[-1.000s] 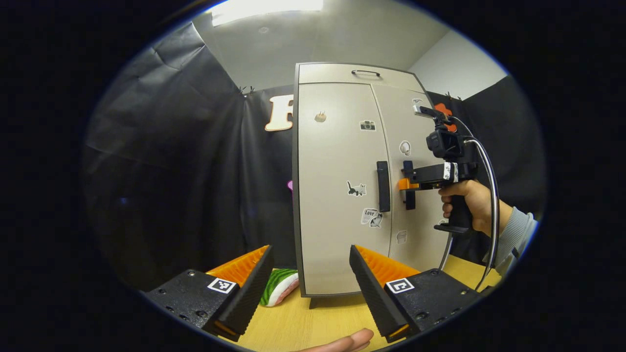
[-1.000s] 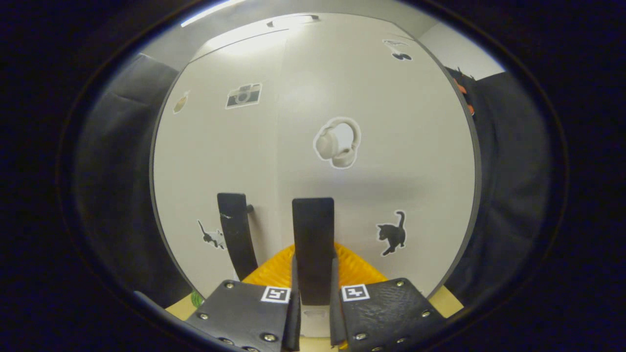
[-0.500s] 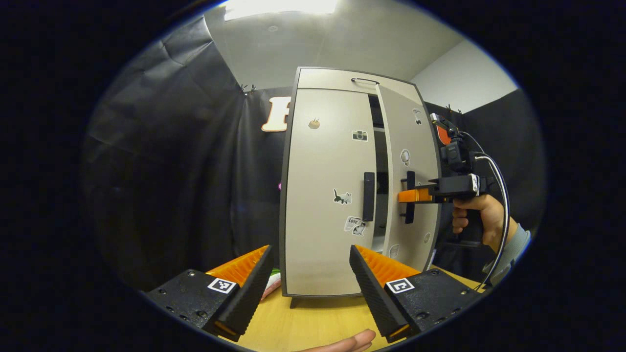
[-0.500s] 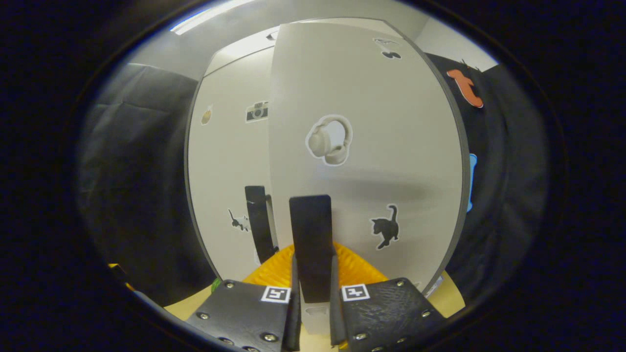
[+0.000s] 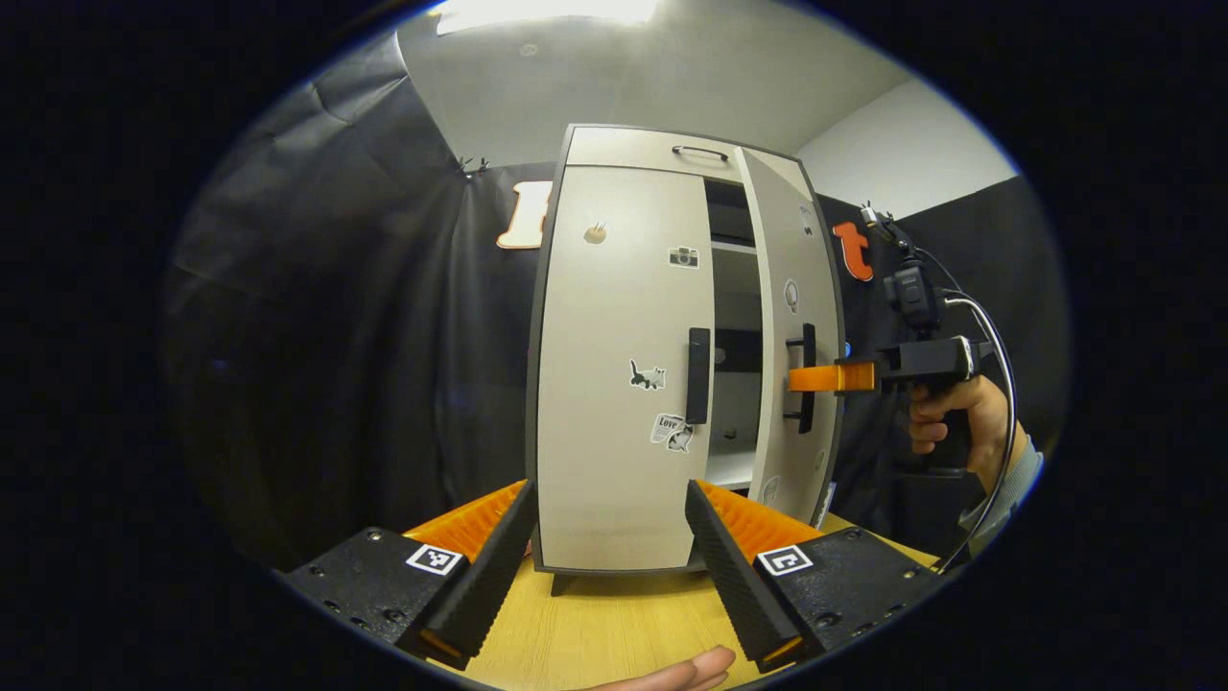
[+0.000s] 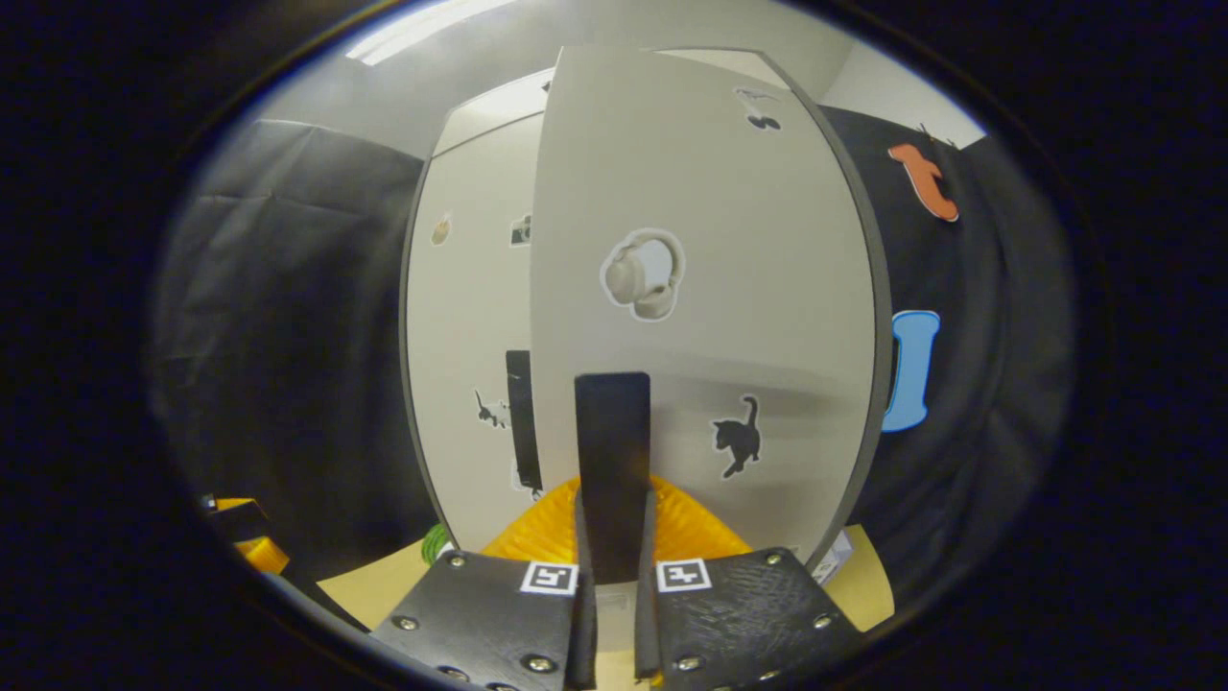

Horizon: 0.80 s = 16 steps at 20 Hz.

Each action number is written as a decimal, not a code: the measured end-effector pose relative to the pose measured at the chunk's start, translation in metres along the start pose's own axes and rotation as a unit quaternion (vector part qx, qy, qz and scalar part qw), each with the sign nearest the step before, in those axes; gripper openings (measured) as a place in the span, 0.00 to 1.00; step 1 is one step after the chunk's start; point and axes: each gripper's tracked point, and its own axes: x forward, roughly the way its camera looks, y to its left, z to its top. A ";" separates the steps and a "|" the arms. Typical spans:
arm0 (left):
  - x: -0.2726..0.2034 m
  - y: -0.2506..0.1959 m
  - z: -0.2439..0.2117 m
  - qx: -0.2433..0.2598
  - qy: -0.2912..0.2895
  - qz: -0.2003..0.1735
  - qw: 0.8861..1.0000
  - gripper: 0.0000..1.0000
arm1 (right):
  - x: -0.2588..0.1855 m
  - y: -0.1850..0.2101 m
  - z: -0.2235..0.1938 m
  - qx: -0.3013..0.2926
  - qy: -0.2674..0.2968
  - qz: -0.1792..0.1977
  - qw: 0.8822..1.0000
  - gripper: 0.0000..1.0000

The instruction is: Open the right door of the double-door shoe cabinet with the right hand, and open the left door with the left hand.

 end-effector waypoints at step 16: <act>-0.014 -0.001 -0.006 0.016 0.002 0.001 1.000 0.96 | -0.032 -0.017 0.005 -0.008 -0.005 0.008 1.000 0.15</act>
